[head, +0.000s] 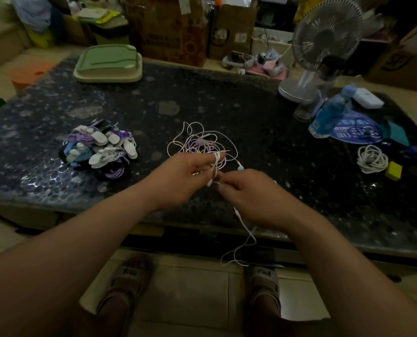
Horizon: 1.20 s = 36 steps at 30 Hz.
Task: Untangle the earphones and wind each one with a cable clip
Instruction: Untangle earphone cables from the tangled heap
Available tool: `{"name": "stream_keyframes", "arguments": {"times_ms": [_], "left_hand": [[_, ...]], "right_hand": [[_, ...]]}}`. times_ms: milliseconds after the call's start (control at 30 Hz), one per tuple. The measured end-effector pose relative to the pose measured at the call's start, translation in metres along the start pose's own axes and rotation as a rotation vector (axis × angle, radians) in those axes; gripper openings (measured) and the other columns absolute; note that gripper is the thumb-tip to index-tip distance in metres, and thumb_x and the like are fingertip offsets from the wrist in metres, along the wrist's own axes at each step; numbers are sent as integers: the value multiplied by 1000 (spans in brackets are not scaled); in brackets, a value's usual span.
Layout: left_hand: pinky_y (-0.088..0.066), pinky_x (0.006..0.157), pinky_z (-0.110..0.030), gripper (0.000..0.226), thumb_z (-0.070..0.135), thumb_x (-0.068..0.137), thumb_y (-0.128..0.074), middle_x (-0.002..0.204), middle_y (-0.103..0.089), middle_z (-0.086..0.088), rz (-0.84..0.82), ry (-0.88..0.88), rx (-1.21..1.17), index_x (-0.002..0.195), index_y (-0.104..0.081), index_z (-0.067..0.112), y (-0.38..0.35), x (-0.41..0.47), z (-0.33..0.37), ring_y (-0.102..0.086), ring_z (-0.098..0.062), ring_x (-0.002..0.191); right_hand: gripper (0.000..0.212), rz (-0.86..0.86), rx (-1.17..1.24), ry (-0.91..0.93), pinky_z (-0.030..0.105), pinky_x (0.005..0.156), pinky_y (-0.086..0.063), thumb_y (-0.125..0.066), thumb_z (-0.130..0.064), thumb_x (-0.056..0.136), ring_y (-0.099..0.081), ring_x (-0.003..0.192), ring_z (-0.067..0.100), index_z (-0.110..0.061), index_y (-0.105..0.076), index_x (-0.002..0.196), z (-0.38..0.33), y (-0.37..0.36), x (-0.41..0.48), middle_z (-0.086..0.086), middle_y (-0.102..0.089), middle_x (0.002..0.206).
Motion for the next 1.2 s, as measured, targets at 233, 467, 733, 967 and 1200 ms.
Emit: {"name": "stream_keyframes", "arguments": {"times_ms": [233,467,733,967,1200], "left_hand": [[-58,83,-40,32,21,107,-57,101,-75,9,-300,-27,218,126,-68,44,-24,-9,2,-70,-13,83],[-36,42,-16,45,13,99,-57,118,-77,-9,-394,39,-512,143,-59,23,-31,-14,28,-42,-7,41],[-37,45,-15,44,11,106,-54,120,-77,1,-56,77,-384,146,-58,28,6,4,1,-39,-8,42],[-56,75,-30,26,24,105,-57,88,-75,9,-72,-23,258,112,-72,44,-6,-2,-6,-68,-7,76],[-50,56,-37,36,15,105,-58,100,-78,9,-444,60,1,130,-68,40,-34,-17,6,-56,-22,58]], "right_hand": [[12,174,243,0,23,62,-47,-70,-31,98,-61,66,0,-23,-75,90,13,40,-10,-8,-70,75],[21,72,927,-156,16,47,-45,-59,-22,104,-55,49,3,-5,-70,99,32,27,-7,-1,-62,65],[25,-9,417,-104,26,68,-46,-56,-31,107,-59,66,3,-18,-76,100,19,-6,0,-1,-69,78],[25,-15,66,-34,20,57,-43,-62,-33,103,-59,63,5,-14,-74,91,6,4,-5,-1,-69,77],[18,200,431,-54,26,60,-49,-73,-32,96,-63,65,7,-16,-73,88,21,38,-7,4,-72,75]]}}
Point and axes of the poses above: each hand's wrist, its own x-axis towards the middle knuckle, its own y-axis out of the back of the hand, z = x × y, the point moved 8 cm from there along x, towards the middle knuckle
